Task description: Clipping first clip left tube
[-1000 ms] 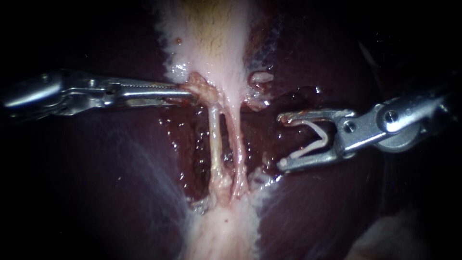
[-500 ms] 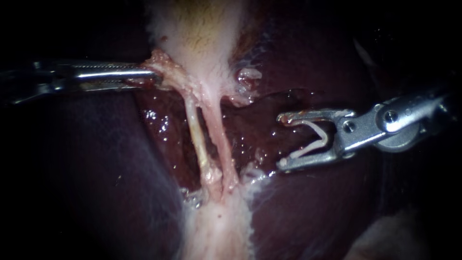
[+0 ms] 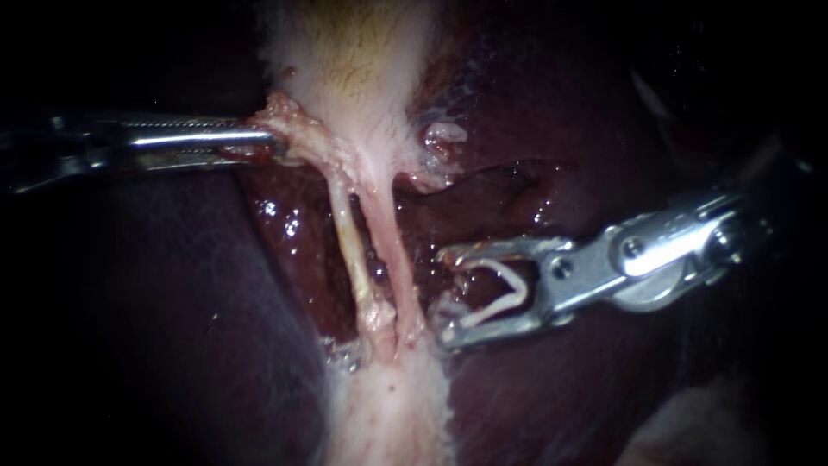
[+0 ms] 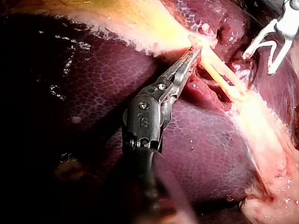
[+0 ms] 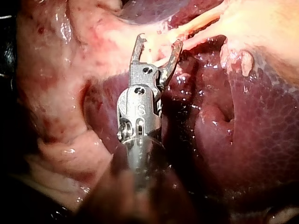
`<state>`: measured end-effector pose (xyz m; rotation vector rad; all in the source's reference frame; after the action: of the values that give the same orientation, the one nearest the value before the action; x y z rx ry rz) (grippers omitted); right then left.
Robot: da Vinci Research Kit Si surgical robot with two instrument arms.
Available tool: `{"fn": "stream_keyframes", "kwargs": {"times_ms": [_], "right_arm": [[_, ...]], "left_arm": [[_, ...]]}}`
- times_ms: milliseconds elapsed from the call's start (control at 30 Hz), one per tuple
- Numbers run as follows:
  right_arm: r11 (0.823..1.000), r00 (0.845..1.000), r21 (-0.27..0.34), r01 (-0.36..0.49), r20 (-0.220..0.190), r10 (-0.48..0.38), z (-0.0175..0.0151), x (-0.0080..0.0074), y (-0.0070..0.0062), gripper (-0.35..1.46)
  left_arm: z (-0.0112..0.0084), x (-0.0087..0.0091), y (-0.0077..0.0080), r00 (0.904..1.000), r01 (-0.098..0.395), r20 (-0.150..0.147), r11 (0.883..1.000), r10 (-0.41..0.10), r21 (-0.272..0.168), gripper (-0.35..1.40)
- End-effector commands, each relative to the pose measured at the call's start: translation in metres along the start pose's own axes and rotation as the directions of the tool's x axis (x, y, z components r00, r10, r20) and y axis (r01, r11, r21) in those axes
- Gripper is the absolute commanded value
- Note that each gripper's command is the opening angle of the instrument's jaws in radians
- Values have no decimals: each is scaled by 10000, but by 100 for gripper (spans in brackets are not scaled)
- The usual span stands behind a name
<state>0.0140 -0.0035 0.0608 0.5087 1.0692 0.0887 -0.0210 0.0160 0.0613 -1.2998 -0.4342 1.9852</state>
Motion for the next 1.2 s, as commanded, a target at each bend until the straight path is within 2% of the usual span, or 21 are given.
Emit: {"fn": "stream_keyframes", "kwargs": {"times_ms": [33, 233, 467, 733, 867, 933, 1067, 1200], "right_arm": [[10000, 10000, -3, -28, 17, 28, 6, -1, 0, 50], [9998, 9998, 24, -207, 43, 207, 37, -7, 8, 50], [9986, 9988, -245, -459, 184, 463, 45, -19, 29, 49], [9970, 9967, -393, -665, 444, 682, 55, -40, 47, 49], [9969, 9966, -461, -642, 493, 665, 68, -47, 55, 50], [9967, 9972, -503, -635, 353, 653, 75, -47, 57, 50], [9981, 9981, 4, -618, 47, 618, 88, -44, 59, 50], [9976, 9990, 577, -393, -210, 406, 98, -41, 54, 50]], "left_arm": [[0, 0, 0, 10000, -3, 0, 10000, 3, 22, -35], [0, 0, 3, 10000, 1, 1, 10000, -1, 13, -35], [1, 1, 6, 10000, 9, 4, 10000, -8, -15, -35], [3, 1, 10, 10000, -49, 8, 10000, 49, -45, -35], [3, 1, 10, 10000, -47, 11, 10000, 47, -67, -35], [4, 1, 11, 10000, -47, 10, 10000, 47, -62, -35], [5, 1, 11, 10000, -47, 8, 10000, 47, -53, -35], [5, 1, 11, 10000, -48, 11, 10000, 48, -79, -35]]}}
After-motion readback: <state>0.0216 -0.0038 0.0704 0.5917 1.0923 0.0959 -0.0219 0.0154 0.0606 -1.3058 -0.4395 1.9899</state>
